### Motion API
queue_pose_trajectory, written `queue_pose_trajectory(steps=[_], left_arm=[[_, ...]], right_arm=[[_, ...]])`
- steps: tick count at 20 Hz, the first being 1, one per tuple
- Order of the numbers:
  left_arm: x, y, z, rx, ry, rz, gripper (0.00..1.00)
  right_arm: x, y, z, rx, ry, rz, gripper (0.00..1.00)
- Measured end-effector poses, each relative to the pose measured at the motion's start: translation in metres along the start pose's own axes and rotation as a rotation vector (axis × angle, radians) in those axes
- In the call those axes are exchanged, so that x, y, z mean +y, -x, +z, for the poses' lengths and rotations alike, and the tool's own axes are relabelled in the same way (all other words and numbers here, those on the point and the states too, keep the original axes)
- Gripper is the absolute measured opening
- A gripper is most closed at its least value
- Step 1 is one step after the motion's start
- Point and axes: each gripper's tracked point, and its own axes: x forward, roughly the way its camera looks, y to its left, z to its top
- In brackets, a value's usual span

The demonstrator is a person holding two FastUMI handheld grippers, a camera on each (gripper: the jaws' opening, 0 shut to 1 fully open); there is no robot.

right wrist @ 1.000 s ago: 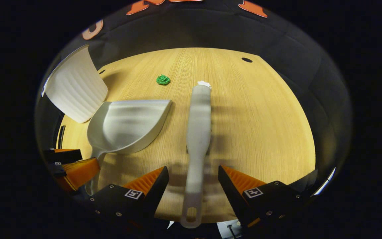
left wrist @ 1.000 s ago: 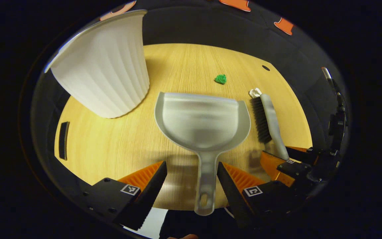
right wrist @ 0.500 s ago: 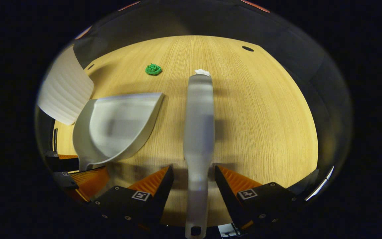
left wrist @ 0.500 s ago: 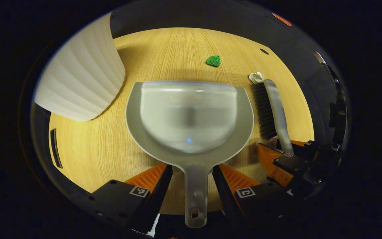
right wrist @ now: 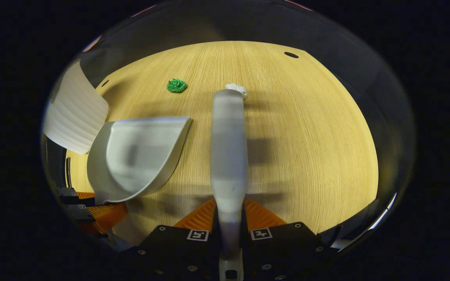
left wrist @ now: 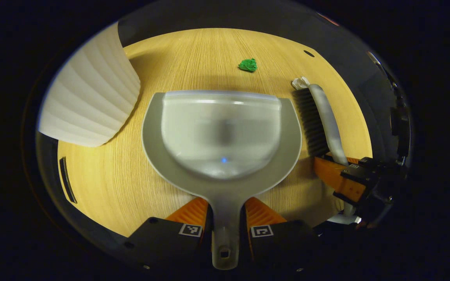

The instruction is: Pick up the small broom and dustpan from the desktop, sweep the trash into the dustpan with the broom, and then empty the trash into the garbage bin.

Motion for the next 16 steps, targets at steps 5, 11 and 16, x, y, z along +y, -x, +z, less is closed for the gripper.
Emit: queue_pose_trajectory(steps=[5,11,16], left_arm=[[0.007,-0.001,0.006,-0.024,-0.082,-0.021,0.26],[0.020,0.009,0.022,-0.016,-0.318,-0.059,0.25],[0.032,-0.007,0.044,0.064,-0.455,-0.103,0.25]], right_arm=[[-0.019,0.013,0.009,-0.016,-0.012,0.025,0.21],[-0.068,0.015,0.049,-0.044,-0.081,0.006,0.20],[-0.080,-0.008,0.085,-0.014,-0.073,0.018,0.20]])
